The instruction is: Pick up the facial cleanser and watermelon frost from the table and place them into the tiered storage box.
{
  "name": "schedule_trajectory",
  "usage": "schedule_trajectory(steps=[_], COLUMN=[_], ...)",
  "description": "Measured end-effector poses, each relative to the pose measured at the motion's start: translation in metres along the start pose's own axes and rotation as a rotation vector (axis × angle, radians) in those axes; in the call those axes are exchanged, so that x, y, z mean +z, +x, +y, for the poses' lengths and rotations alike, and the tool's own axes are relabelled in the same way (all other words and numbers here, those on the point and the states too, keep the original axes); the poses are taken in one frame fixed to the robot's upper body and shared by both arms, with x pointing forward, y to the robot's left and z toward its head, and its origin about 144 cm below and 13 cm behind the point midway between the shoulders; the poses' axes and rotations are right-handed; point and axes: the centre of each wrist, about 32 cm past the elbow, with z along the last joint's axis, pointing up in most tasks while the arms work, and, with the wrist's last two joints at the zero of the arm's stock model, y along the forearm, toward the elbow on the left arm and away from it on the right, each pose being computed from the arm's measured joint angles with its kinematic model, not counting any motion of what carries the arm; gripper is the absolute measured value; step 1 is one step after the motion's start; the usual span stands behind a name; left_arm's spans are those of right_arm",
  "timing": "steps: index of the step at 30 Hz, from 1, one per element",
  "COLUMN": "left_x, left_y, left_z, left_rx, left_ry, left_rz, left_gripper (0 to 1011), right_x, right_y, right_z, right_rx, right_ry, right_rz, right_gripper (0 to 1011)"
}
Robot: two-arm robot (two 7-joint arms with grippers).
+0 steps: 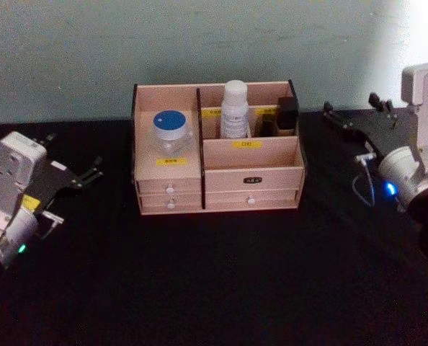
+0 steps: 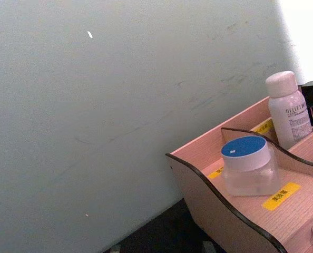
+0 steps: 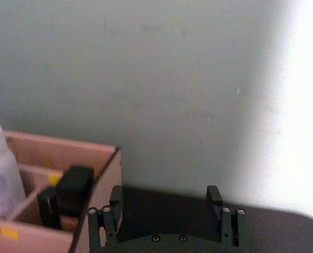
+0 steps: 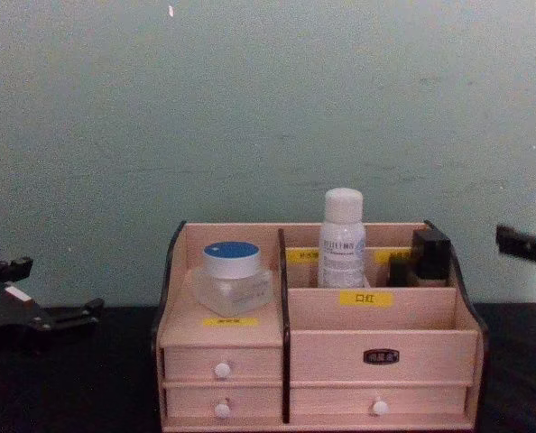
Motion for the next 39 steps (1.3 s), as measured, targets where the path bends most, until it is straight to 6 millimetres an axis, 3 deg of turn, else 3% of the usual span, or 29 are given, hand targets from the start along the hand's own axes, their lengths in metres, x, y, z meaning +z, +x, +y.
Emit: schedule_trajectory(steps=[16,39], left_x=[0.0,0.0], left_y=[0.0,0.0], left_z=[0.0,0.0], left_rx=[0.0,0.0], left_ry=[0.0,0.0], left_rz=[0.0,0.0], left_gripper=[1001,1001], right_x=[-0.028,-0.026], right_y=[-0.008,-0.007], right_z=[-0.001,-0.001], right_rx=[0.023,0.022], right_ry=[-0.136,-0.126], right_rz=[-0.018,-0.018], right_gripper=[1002,1002])
